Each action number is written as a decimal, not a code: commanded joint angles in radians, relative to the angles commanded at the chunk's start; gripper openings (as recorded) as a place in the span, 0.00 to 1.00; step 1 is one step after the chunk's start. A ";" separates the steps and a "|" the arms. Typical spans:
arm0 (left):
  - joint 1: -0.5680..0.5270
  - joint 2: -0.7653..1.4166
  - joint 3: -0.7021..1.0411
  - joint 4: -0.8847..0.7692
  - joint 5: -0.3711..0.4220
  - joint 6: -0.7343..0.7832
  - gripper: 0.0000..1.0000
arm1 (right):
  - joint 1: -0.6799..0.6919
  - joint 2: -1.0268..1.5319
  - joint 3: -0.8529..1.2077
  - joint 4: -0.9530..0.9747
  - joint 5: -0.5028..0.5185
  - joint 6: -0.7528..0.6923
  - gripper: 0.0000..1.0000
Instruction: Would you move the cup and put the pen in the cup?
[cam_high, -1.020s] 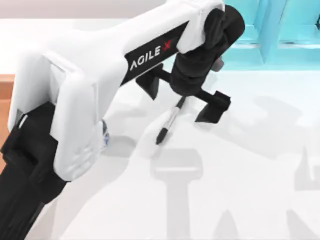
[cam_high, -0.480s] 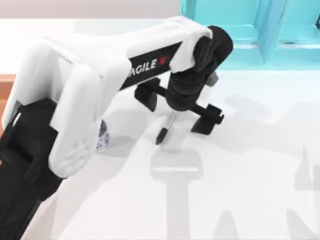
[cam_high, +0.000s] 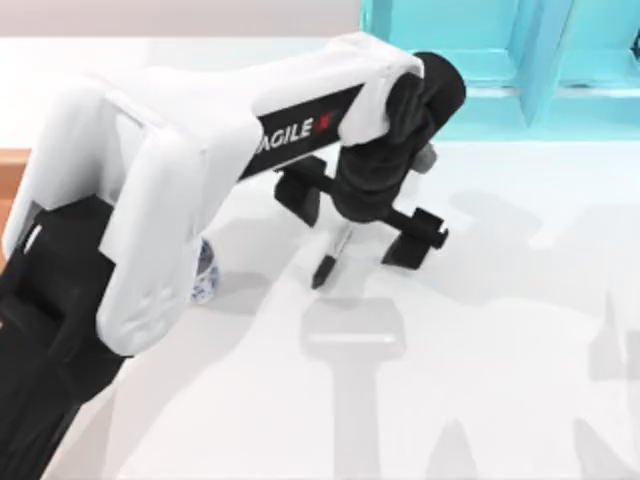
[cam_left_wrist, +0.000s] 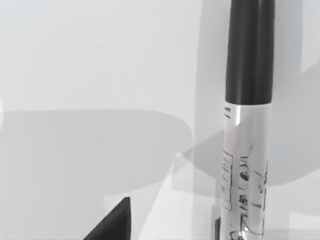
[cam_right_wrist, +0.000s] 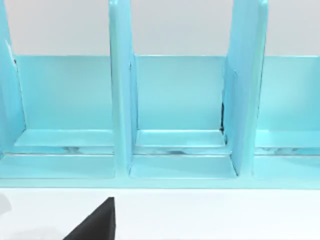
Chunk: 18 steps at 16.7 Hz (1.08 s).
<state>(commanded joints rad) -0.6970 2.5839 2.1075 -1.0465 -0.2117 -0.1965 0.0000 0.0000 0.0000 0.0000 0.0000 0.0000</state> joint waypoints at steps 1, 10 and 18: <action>0.000 0.000 0.000 0.000 0.000 0.000 0.62 | 0.000 0.000 0.000 0.000 0.000 0.000 1.00; 0.000 0.000 0.000 0.000 0.000 0.000 0.00 | 0.000 0.000 0.000 0.000 0.000 0.000 1.00; -0.025 -0.071 0.000 -0.023 0.069 -0.029 0.00 | 0.000 0.000 0.000 0.000 0.000 0.000 1.00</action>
<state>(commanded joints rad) -0.7223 2.5130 2.1076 -1.0691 -0.1427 -0.2255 0.0000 0.0000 0.0000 0.0000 0.0000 0.0000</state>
